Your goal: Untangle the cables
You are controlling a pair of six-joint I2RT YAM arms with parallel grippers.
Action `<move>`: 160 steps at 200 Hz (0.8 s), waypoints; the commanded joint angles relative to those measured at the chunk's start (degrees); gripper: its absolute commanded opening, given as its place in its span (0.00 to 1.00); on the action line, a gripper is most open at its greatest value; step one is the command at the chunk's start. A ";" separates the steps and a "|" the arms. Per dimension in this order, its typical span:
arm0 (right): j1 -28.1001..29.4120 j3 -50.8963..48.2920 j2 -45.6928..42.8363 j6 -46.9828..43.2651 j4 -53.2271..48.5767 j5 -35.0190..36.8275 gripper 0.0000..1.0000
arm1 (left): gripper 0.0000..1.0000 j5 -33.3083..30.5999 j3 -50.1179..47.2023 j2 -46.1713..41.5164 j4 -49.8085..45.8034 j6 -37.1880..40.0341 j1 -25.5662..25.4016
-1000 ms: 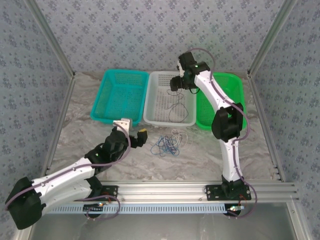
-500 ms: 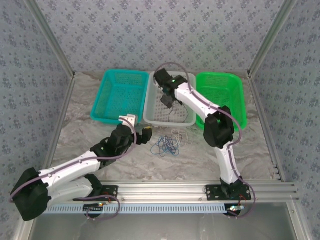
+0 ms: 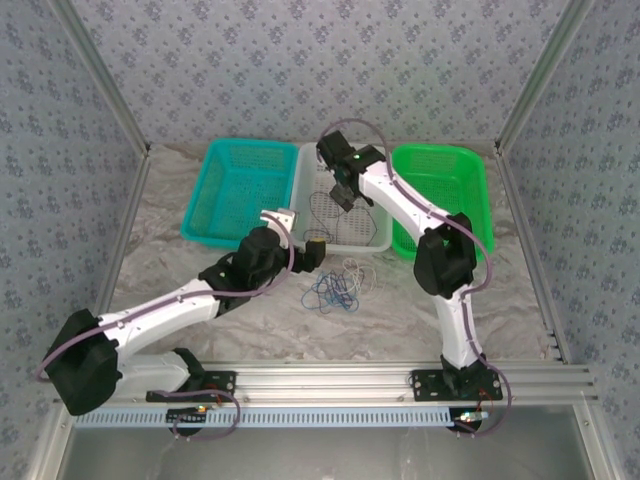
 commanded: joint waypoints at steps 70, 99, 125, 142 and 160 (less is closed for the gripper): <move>-5.27 -28.30 -31.27 17.06 10.44 -29.48 0.86 | 0.99 2.23 -4.46 -3.13 -2.24 -0.02 0.32; -5.33 -41.33 -39.38 23.34 13.50 -40.73 0.74 | 0.99 2.75 -6.50 -3.56 -1.66 -0.46 0.34; -3.66 -53.68 -44.95 29.82 19.46 -42.14 0.70 | 1.00 2.50 -6.95 -3.53 -1.50 -0.29 0.30; -2.48 -58.59 -45.57 33.68 23.51 -43.91 0.69 | 0.99 2.10 -6.87 -3.22 -1.30 0.07 0.35; -0.69 -61.00 -44.37 35.79 25.69 -43.75 0.68 | 0.99 2.27 -6.61 -2.84 -1.15 0.16 0.36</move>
